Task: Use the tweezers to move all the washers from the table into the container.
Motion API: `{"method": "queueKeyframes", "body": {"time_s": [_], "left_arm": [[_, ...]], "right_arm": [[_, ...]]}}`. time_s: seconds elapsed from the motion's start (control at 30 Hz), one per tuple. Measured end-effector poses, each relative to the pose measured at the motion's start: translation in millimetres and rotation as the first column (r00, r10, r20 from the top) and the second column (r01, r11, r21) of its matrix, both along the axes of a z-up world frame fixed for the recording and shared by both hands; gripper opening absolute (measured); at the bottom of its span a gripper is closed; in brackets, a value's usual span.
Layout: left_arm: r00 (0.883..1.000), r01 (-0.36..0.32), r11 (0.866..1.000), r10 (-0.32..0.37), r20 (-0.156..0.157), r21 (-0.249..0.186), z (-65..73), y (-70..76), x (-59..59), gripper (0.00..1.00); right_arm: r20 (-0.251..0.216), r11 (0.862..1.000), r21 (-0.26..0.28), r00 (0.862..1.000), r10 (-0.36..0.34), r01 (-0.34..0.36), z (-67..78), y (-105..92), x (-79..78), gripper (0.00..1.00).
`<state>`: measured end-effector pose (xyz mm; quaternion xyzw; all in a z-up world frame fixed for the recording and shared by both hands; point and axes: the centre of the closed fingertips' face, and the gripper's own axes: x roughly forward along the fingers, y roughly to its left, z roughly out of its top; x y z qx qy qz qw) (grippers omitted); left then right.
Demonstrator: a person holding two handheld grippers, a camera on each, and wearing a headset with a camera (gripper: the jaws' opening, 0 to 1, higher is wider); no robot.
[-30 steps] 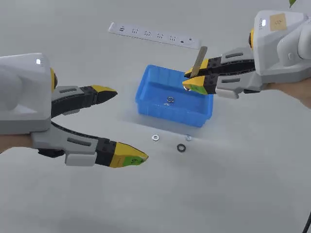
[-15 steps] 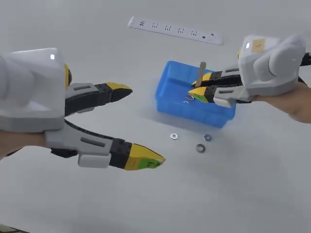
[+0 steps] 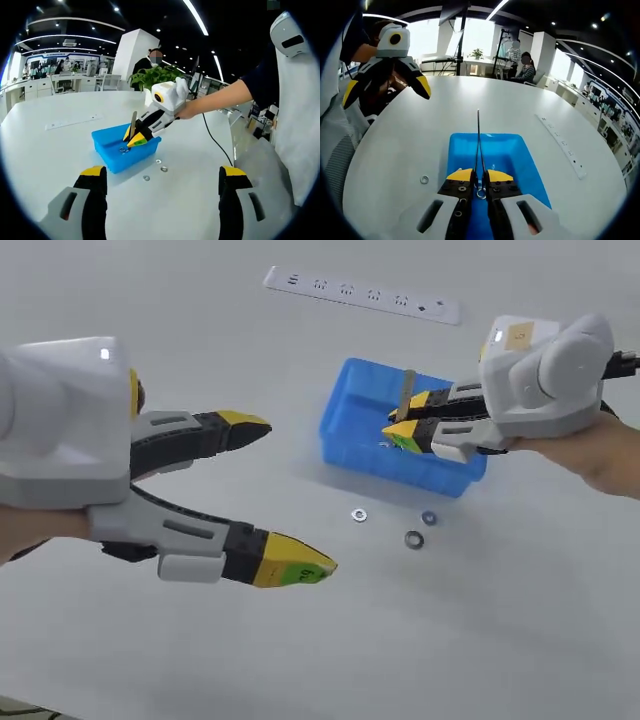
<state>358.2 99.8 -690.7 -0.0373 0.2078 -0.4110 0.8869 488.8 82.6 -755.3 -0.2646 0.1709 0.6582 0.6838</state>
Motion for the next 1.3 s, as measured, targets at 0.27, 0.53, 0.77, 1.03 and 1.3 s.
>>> {"method": "queueKeyframes", "body": {"time_s": [0.27, 0.53, 0.77, 1.03, 1.3], "left_arm": [[1.000, -0.001, 1.000, 0.001, 0.021, 0.005, 3.8, 1.5, 12.8, 0.98], [0.994, 0.023, 0.999, -0.026, 0.106, 0.024, 25.8, -9.7, 66.2, 0.90], [0.980, 0.122, 0.992, -0.123, 0.155, 0.021, 44.8, -35.4, 102.9, 0.69], [0.968, 0.212, 0.977, -0.211, 0.134, 0.003, 49.7, -47.8, 117.5, 0.43], [0.954, 0.268, 0.963, -0.268, 0.136, 0.017, 41.1, -55.3, 121.8, 0.26]], "right_arm": [[0.017, 1.000, 0.004, 1.000, 0.012, -0.012, 10.3, -4.8, -1.9, 0.08], [0.021, 1.000, 0.014, 1.000, 0.020, -0.020, 17.0, -4.7, -4.1, 0.07], [0.026, 0.999, 0.025, 0.999, 0.031, -0.032, 25.4, -2.0, -6.7, 0.07], [0.036, 0.999, 0.033, 0.999, 0.037, -0.039, 32.2, -3.7, -6.5, 0.07], [0.039, 0.998, 0.033, 0.998, 0.046, -0.048, 34.5, -5.2, -7.9, 0.07]]}}
